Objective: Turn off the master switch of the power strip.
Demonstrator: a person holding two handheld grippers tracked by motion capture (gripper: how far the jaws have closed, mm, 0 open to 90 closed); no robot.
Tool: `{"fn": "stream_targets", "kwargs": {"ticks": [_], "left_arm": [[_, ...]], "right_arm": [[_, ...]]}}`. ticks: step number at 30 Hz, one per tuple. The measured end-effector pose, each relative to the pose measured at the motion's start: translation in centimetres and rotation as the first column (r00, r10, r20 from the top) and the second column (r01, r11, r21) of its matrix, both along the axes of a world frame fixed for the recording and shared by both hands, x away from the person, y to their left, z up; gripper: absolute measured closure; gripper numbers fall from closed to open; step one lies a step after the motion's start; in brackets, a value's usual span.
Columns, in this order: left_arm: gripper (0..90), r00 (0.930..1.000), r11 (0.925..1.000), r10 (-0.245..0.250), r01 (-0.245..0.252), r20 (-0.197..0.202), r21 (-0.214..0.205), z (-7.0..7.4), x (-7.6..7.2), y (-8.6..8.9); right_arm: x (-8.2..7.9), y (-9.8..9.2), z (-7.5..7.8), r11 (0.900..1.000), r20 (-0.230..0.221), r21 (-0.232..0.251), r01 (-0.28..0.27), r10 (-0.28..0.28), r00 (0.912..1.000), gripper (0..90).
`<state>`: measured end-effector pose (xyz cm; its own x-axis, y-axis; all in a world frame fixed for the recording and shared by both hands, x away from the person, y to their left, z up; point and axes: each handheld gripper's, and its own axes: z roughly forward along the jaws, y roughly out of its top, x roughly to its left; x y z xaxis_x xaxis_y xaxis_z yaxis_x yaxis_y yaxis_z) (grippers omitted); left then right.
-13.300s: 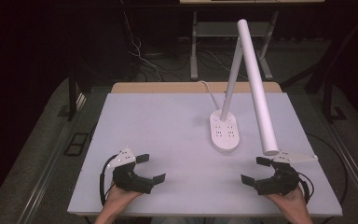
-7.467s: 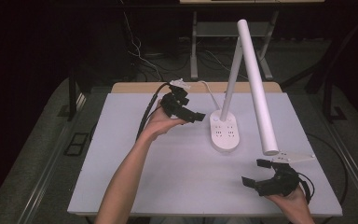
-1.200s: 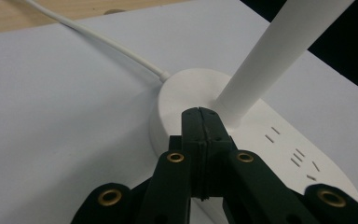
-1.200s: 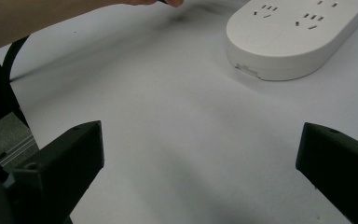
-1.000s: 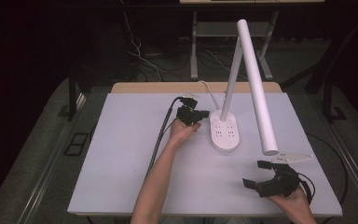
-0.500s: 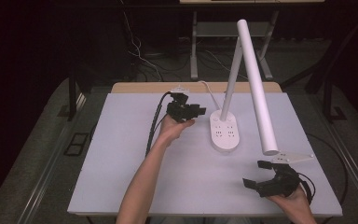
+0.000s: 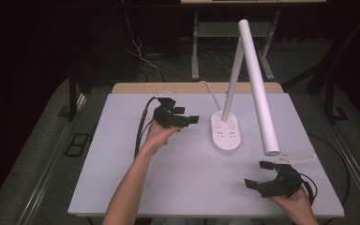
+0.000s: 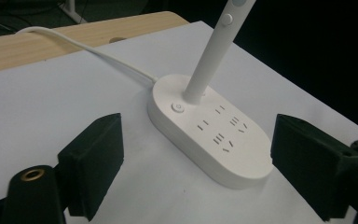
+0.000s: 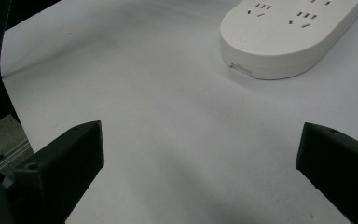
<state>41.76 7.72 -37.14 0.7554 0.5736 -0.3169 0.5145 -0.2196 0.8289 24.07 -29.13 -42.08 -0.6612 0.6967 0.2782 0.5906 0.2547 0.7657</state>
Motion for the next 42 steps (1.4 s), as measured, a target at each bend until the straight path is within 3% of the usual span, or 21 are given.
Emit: {"fn": "stream_targets", "kwargs": {"ticks": [8, 20, 29, 33, 42], "left_arm": [[0.0, 0.9999, 0.9997, -0.009, 0.008, -0.015, -0.023, -0.2, -1.8, 2.4], [0.0, 0.9987, 0.9993, 0.037, -0.037, 0.036, -0.003, 0.2, -5.0, 5.1], [0.0, 0.9984, 0.9996, 0.028, -0.027, 0.049, -0.012, -0.3, -8.0, 6.0], [0.0, 0.9971, 0.9996, 0.028, -0.028, 0.070, 0.004, -0.8, -9.5, 6.3], [0.0, 0.9984, 0.9994, 0.033, -0.033, 0.046, 0.010, -2.8, -12.6, 7.6]], "right_arm": [[0.2, 0.2, -0.2, 0.9999, 0.001, -0.012, -0.006, 0.006, 1.0000, 0.3], [0.2, 0.2, -0.2, 0.9999, 0.003, -0.012, -0.009, 0.009, 1.0000, 0.3], [0.1, 0.2, -0.2, 1.0000, 0.005, -0.007, -0.005, 0.005, 1.0000, 0.4], [0.1, 0.2, -0.1, 1.0000, 0.003, -0.004, -0.003, 0.003, 1.0000, 0.3], [0.0, 0.1, -0.1, 1.0000, 0.004, 0.001, -0.002, 0.002, 1.0000, 0.3]]}}
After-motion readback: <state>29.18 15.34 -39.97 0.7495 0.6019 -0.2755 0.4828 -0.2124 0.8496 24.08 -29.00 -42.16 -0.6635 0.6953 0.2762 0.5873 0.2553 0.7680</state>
